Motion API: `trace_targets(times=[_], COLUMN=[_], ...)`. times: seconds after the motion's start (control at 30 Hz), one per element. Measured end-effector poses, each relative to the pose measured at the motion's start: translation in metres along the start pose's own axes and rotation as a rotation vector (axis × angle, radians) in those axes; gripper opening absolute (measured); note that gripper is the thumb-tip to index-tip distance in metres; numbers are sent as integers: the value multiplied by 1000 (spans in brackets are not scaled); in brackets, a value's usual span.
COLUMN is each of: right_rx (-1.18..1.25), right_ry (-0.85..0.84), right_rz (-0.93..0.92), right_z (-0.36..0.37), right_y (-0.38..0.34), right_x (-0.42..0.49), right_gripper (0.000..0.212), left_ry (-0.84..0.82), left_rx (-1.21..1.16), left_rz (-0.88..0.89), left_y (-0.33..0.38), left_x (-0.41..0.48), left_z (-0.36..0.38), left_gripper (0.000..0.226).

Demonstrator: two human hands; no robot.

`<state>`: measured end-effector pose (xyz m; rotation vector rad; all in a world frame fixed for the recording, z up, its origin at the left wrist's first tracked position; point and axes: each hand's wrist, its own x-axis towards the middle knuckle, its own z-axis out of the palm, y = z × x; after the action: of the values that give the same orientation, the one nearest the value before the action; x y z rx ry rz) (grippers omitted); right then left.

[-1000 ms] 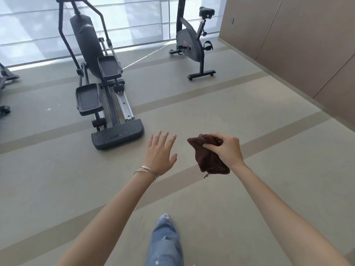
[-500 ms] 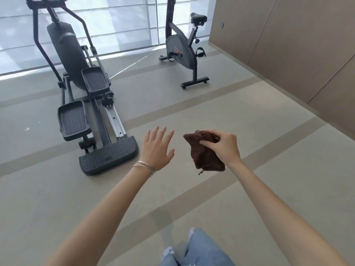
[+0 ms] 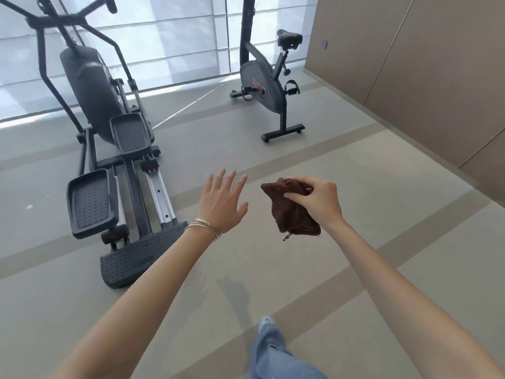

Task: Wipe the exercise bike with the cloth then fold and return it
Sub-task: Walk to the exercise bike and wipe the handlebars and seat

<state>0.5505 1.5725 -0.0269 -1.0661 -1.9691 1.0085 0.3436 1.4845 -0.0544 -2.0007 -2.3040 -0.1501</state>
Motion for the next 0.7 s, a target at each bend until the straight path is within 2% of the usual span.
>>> trace_targets(times=[0.27,0.7], right_rx=[-10,55], right_ry=[-1,27], right_rz=[-42,-25], right_z=[-21,16], right_y=[23,47], right_x=[134,305], right_gripper=[35,31], left_ry=[41,15], left_rx=[-18,-8], left_rz=[-47,-15], left_y=[-9,-85], left_x=[129,289], left_z=[3,30], left_gripper=[65,65])
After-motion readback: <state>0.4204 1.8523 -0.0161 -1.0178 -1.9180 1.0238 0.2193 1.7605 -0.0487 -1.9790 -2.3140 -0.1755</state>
